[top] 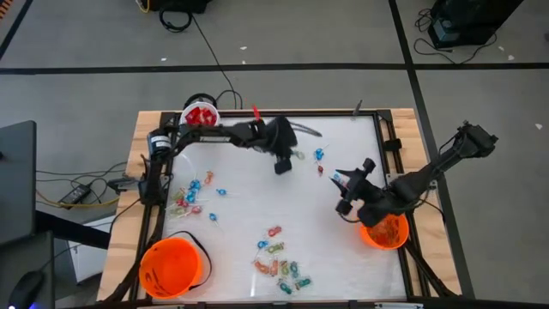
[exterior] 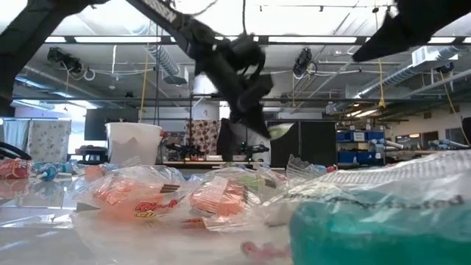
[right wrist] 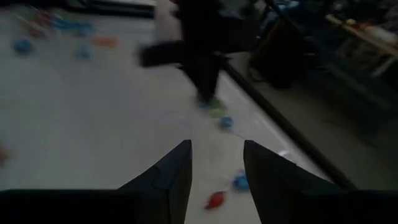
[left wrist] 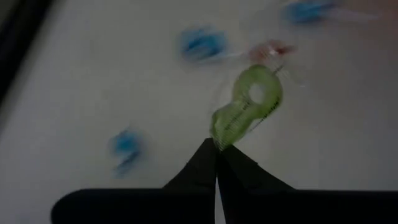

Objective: Sort candy by brand, put in halloween buckets
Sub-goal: Put the top green candy into the right orange bucket

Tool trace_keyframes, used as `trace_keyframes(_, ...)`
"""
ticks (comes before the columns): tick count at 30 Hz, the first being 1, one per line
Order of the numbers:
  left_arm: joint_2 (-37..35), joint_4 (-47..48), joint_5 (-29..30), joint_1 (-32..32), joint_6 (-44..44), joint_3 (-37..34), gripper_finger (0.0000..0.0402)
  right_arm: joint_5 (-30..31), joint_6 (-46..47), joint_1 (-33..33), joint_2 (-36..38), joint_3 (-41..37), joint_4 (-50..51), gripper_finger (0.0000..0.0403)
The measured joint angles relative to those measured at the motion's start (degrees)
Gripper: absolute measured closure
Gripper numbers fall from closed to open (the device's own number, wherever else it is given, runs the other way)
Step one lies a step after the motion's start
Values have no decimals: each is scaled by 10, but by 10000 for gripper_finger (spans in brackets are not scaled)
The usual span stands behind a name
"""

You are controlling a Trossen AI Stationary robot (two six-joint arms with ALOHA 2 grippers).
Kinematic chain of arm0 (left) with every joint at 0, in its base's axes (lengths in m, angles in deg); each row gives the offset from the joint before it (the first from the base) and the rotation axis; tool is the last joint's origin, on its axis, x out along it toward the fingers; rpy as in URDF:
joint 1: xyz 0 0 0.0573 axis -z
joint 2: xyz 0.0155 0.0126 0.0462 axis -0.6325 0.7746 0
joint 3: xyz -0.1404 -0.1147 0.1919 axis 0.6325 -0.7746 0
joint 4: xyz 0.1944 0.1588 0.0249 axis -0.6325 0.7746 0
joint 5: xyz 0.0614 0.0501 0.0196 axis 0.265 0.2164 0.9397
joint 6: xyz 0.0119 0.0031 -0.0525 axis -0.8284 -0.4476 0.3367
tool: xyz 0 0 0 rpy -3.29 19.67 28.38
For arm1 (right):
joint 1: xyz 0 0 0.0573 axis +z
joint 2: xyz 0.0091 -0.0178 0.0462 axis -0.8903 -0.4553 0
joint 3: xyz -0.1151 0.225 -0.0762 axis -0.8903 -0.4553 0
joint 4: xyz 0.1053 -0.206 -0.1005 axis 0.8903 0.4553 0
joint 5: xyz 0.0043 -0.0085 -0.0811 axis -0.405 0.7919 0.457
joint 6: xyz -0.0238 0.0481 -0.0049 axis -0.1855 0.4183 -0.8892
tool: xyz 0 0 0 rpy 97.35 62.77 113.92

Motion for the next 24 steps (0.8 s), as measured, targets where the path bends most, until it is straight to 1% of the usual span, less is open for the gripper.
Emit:
trace_keyframes(3,-7,-20,-14,39,-13,0,391,-5,-47,-27,-35,0,-14,247)
trace_keyframes(7,-11,-45,-39,76,-14,0,391,-48,-169,-47,-86,0,-59,247)
trace_keyframes(10,-11,-56,-32,96,-12,0,391,-72,-236,-56,-124,0,-105,247)
trace_keyframes(13,-11,-59,-13,110,-16,0,390,-74,-270,-60,-149,0,-154,247)
trace_keyframes(19,-11,-57,-7,124,-39,0,390,-72,-347,-62,-177,0,-210,247)
trace_keyframes(24,-11,-57,-7,126,-40,0,390,-109,-360,-70,-176,0,-214,251)
